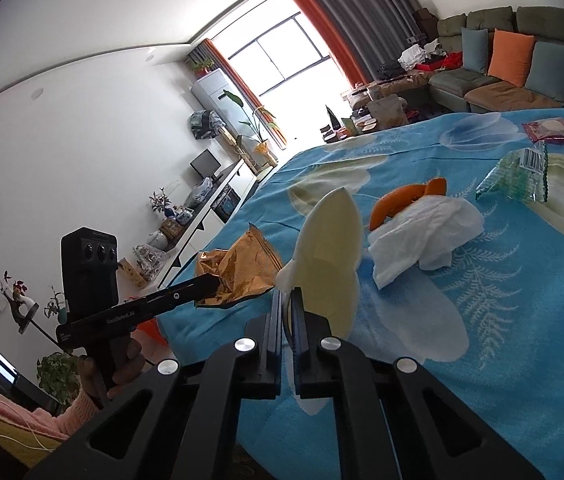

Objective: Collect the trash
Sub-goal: 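Grasp a gold foil wrapper with the left tool while the right tool grasps another white cup, then carry the gold wrapper in the left tool and the cup in the right tool to the teal bin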

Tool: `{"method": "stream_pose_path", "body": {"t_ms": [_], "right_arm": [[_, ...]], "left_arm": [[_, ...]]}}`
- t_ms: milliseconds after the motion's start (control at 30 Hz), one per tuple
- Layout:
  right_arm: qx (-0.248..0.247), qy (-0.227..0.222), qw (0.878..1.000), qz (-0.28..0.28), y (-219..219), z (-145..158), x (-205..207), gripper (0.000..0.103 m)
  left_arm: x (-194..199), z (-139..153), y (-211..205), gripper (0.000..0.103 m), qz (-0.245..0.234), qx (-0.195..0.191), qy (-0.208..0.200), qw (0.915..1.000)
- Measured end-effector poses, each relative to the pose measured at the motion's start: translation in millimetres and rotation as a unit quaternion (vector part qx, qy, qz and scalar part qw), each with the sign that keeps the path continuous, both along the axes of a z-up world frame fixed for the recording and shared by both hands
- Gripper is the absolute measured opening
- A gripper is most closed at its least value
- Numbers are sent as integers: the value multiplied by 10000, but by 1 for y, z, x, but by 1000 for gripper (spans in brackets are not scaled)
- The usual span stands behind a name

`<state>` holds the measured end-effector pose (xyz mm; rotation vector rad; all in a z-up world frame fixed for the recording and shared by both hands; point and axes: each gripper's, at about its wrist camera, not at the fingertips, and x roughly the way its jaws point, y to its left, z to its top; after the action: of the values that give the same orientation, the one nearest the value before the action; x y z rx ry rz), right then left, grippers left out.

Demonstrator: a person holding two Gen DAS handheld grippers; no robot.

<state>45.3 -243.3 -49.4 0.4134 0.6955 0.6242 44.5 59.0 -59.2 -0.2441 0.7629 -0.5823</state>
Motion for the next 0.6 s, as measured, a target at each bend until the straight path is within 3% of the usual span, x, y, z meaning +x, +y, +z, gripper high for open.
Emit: {"method": "stream_pose_path", "body": {"t_ms": [600], "right_arm": [[79, -260, 9980, 564, 37, 17, 23, 3]], "left_arm": [[-23, 16, 33, 27, 428, 96, -286, 9986]]}}
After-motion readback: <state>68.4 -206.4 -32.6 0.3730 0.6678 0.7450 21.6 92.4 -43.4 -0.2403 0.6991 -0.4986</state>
